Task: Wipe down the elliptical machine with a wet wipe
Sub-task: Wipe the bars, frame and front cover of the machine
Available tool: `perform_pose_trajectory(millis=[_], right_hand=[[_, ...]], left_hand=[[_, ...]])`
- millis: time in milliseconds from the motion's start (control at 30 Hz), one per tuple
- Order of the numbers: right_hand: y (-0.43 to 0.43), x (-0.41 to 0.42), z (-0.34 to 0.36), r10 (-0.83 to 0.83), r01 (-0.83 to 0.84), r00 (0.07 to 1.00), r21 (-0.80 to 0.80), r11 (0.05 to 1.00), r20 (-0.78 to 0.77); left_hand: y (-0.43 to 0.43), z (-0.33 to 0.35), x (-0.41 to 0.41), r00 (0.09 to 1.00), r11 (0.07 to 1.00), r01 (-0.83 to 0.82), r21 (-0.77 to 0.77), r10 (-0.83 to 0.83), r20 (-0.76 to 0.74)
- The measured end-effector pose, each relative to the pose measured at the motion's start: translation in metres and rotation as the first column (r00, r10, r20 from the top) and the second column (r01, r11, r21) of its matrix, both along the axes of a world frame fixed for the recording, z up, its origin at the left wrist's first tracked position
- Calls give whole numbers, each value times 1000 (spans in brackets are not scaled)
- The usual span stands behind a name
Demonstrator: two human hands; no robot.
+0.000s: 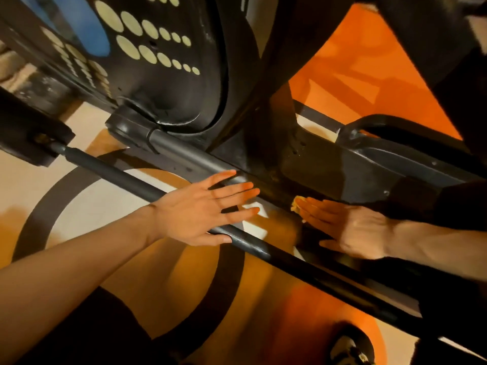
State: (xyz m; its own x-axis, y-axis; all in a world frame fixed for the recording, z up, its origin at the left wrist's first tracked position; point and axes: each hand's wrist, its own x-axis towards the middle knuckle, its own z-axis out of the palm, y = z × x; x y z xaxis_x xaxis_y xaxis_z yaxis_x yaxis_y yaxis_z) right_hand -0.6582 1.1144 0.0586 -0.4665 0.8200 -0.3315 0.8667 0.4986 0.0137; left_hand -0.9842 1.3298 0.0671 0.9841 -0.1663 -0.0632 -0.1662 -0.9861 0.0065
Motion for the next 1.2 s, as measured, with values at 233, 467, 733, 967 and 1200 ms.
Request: perform_pose_trajectory(millis=[233, 467, 733, 967, 1200], right_hand=[[49, -62, -32, 153, -154, 987, 10, 988, 38], [36, -47, -30, 106, -108, 994, 84, 991, 32], [48, -55, -39, 143, -148, 985, 54, 988, 94], [123, -121, -42, 54, -62, 997, 125, 990, 60], [33, -29, -10, 149, -149, 989, -48, 988, -3]], left_hand=[[-5, -1, 0, 967, 970, -244, 19, 242, 73], [-46, -10, -6, 448, 479, -869, -123, 868, 216], [-62, -14, 2, 138, 170, -960, -224, 978, 154], [-62, -10, 1, 115, 133, -968, -214, 989, 95], [-61, -17, 0, 126, 177, -939, -294, 975, 185]])
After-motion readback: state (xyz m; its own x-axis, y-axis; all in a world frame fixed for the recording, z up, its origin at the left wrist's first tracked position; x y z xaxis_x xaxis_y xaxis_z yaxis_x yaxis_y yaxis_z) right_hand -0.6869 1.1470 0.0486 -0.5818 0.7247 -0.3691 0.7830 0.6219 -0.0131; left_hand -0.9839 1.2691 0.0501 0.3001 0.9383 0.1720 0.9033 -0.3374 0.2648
